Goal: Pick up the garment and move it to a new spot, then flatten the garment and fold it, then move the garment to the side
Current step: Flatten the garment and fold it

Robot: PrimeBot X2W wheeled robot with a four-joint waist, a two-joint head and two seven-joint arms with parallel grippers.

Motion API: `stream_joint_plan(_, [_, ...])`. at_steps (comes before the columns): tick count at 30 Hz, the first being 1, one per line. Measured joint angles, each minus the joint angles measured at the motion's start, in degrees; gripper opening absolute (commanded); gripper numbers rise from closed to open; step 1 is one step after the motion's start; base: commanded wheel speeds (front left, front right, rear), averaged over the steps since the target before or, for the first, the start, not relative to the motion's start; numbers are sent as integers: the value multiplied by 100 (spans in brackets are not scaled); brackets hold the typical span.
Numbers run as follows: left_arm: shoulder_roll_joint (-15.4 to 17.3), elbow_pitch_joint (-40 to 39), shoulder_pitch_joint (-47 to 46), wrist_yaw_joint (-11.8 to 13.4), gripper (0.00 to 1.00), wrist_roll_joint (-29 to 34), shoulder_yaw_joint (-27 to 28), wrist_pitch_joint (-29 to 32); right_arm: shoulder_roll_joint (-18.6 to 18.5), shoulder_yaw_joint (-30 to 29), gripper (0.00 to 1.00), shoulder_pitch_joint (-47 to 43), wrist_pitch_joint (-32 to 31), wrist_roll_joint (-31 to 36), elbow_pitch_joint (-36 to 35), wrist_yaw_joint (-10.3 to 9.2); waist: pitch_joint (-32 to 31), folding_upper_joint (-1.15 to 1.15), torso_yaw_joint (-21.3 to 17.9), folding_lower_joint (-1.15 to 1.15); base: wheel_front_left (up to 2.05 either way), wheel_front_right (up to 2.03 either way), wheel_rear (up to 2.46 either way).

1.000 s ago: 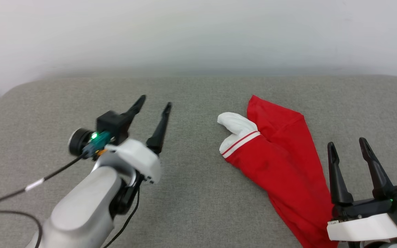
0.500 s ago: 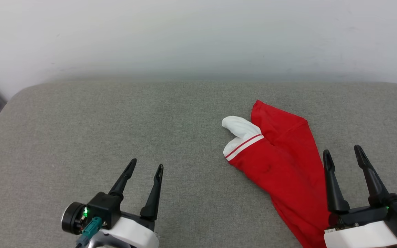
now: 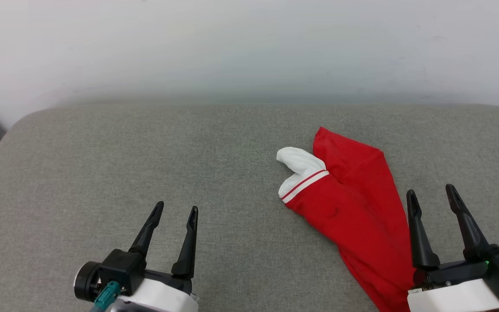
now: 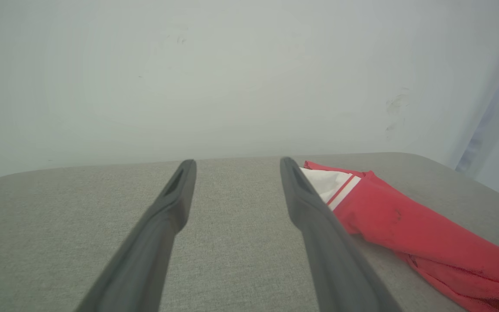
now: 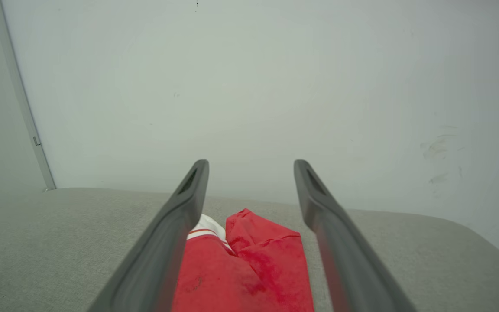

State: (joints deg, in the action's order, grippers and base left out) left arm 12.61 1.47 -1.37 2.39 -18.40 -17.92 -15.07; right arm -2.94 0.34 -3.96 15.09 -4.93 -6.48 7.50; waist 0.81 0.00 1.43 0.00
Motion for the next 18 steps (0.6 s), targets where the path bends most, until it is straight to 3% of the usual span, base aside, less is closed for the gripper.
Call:
stream_joint_plan(6, [-208, 191, -25, -377, 100, -67, 214, 0, 0, 5, 100, 13, 0, 0, -43, 0, 144, 0, -22, 0, 0, 0, 0])
stream_joint_plan(10, [-20, 495, -531, -677, 100, -78, 20, 249, 0, -4, 100, 90, 0, -2, -94, 0, 350, 0, -82, 0, 0, 0, 0])
stream_joint_plan(14, [113, 617, -1365, -859, 100, -280, -180, 1077, 1, 73, 100, 238, 0, -43, -110, 1, 627, 0, -179, 0, 0, 0, 0])
stream_joint_plan(18, [346, 767, -2375, -947, 100, -715, -472, 2381, -1, 55, 100, 329, 0, -69, -99, 1, 914, 0, -309, 1, 0, 0, 0])
